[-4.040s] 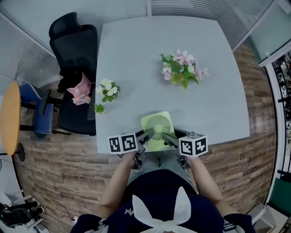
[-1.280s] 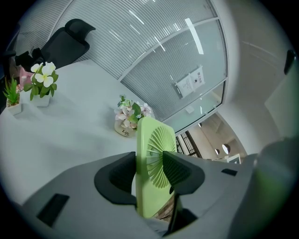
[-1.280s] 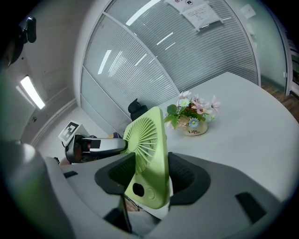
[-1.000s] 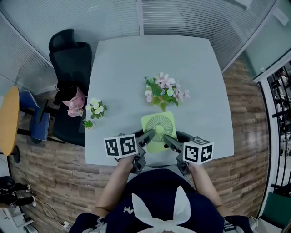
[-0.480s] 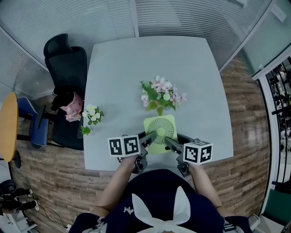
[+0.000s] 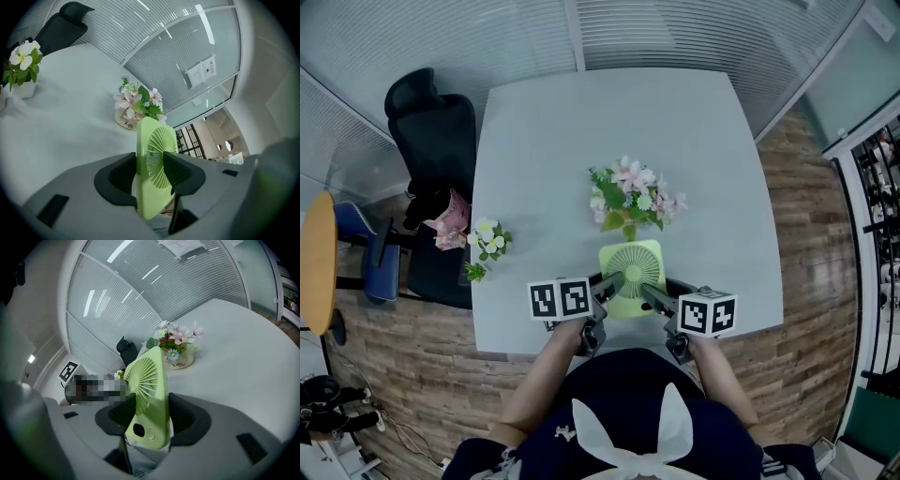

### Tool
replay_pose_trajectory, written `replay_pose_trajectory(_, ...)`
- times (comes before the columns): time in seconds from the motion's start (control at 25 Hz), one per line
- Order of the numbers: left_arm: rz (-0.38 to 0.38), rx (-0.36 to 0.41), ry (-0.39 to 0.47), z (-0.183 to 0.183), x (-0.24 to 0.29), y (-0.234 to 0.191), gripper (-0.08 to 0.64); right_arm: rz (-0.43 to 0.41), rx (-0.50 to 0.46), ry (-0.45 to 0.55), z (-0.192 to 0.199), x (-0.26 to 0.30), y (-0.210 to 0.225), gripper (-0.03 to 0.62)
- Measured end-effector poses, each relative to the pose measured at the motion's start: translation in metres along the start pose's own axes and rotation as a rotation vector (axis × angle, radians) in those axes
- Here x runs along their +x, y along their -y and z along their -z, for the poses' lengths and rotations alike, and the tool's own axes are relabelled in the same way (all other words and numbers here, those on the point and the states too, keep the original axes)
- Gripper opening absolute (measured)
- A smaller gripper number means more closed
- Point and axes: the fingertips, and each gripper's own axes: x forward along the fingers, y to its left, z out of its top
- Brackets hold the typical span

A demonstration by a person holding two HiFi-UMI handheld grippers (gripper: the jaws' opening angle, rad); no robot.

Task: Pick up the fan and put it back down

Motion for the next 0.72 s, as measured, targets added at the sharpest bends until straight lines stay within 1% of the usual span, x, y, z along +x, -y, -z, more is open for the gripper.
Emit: replay_pose_trajectory(0.72, -0.027, -0.054, -0.058, 0.002, 0.026, -0.027, 0.190, 0.029, 0.051, -0.056, 0.004, 0.022, 0.024, 0.224)
